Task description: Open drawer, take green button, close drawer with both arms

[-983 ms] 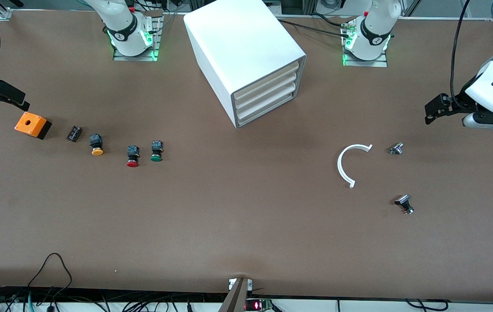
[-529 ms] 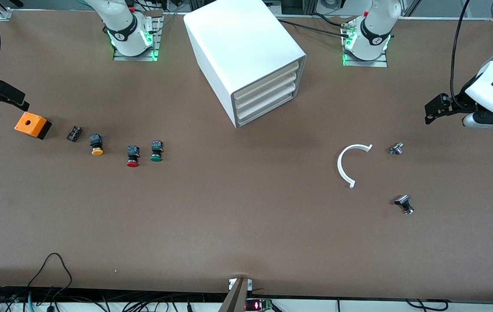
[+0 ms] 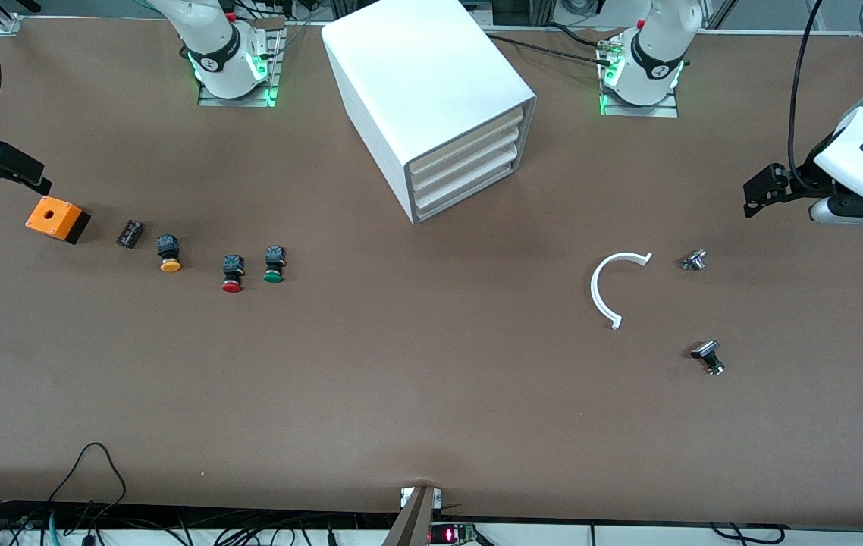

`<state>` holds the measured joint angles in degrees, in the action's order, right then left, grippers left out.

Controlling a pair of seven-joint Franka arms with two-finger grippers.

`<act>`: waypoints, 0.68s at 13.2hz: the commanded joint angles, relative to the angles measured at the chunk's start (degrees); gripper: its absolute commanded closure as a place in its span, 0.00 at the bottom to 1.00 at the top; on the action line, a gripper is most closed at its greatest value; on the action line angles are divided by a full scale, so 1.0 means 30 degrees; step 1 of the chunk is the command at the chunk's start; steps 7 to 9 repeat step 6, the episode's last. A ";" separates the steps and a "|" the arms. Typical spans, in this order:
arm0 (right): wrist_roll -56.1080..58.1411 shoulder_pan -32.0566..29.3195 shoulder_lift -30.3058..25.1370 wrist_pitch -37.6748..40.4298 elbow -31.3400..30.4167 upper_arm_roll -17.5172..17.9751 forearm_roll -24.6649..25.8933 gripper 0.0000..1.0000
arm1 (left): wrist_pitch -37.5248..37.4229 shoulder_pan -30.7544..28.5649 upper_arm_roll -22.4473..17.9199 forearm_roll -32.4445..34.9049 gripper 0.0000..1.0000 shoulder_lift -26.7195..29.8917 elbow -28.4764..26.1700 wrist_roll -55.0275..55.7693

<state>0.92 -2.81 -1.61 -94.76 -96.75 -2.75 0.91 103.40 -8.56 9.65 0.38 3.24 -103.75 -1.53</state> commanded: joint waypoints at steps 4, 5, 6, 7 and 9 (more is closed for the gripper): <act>0.0396 -0.0032 -0.0109 -0.0024 -0.0123 0.0125 0.0196 0.00 | -0.0276 0.0070 -0.0025 0.0370 0.00 -0.0086 0.0219 -0.0076; 0.0396 -0.0032 -0.0109 -0.0024 -0.0123 0.0125 0.0225 0.00 | -0.0276 0.0070 -0.0025 0.0370 0.00 -0.0086 0.0219 -0.0076; 0.0396 -0.0032 -0.0109 -0.0024 -0.0152 0.0125 0.0196 0.00 | -0.0276 0.0070 -0.0025 0.0370 0.00 -0.0115 0.0219 -0.0076; 0.0396 -0.0032 -0.0109 -0.0024 -0.0152 0.0125 0.0196 0.00 | -0.0276 0.0070 -0.0025 0.0370 0.00 -0.0115 0.0219 -0.0076; 0.0396 -0.0032 -0.0109 -0.0024 -0.0152 0.0125 0.0196 0.00 | -0.0276 0.0070 -0.0025 0.0370 0.00 -0.0115 0.0219 -0.0076</act>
